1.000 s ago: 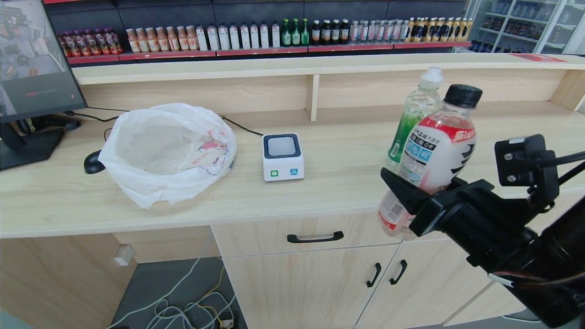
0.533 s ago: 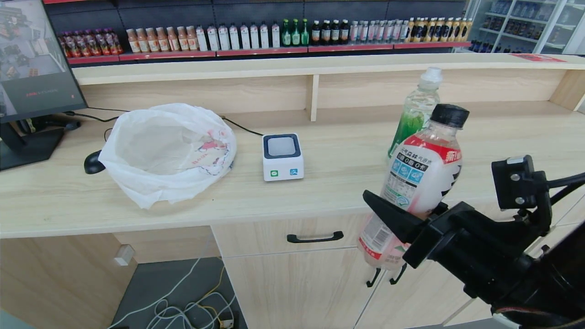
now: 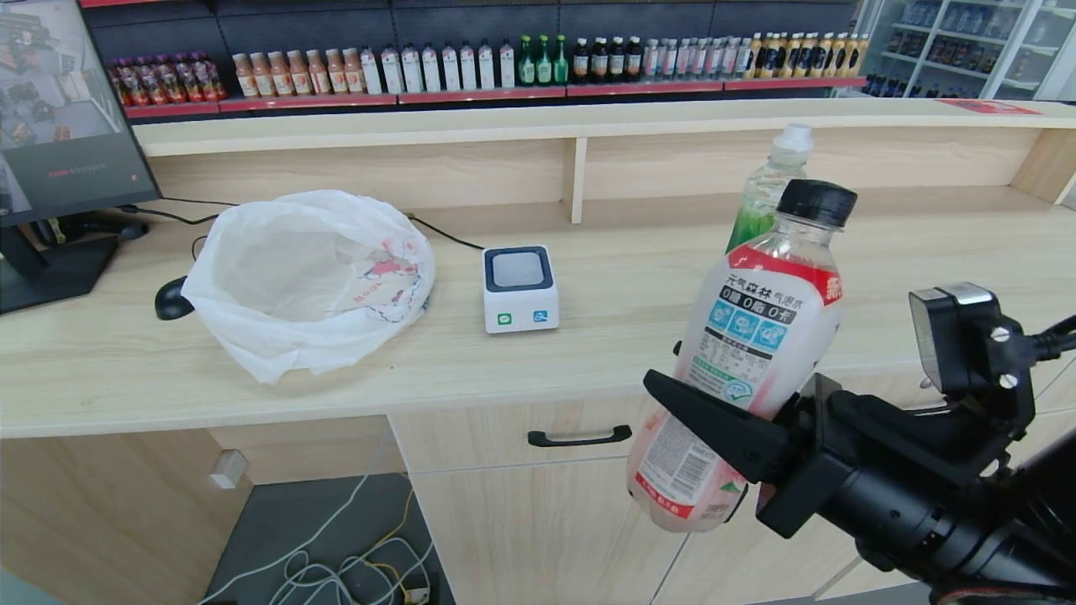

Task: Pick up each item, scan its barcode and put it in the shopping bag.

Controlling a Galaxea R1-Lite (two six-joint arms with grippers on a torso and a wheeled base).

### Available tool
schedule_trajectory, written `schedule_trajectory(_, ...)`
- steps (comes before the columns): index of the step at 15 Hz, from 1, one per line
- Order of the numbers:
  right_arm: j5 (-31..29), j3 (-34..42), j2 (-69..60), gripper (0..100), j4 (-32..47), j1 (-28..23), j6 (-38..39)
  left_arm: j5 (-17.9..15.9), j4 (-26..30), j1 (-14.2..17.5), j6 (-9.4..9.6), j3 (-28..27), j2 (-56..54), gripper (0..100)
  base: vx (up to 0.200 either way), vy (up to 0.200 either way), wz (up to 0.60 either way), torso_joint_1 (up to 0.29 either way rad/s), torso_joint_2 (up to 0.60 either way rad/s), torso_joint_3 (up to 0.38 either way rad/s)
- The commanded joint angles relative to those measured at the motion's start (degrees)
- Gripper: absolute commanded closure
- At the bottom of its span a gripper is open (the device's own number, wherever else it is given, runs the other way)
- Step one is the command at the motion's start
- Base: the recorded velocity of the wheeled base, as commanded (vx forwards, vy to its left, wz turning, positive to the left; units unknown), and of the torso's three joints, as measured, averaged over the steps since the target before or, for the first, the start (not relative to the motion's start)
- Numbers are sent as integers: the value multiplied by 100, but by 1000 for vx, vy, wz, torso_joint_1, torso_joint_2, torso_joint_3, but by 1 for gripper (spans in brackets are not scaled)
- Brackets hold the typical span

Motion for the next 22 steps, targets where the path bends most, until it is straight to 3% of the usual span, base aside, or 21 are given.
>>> schedule_trajectory(1, 28, 50, 327, 100, -414, 17, 261, 4, 0, 1, -2, 0, 0, 0, 0, 0, 0, 0, 0, 0)
schedule_trajectory(7, 291, -73, 291, 100, -458, 61, 1140, -4, 0, 1, -2, 0, 0, 0, 0, 0, 0, 0, 0, 0)
schedule_trajectory(11, 362, -65, 10, 100, -458, 685, 1948, -4, 0, 1, -2, 0, 0, 0, 0, 0, 0, 0, 0, 0)
schedule_trajectory(17, 362, -311, -157, 100, -458, 817, 2968, 4, 0, 1, -2, 0, 0, 0, 0, 0, 0, 0, 0, 0)
schedule_trajectory(22, 362, -601, -104, 100, -458, 817, 3197, -4, 0, 1, -2, 0, 0, 0, 0, 0, 0, 0, 0, 0)
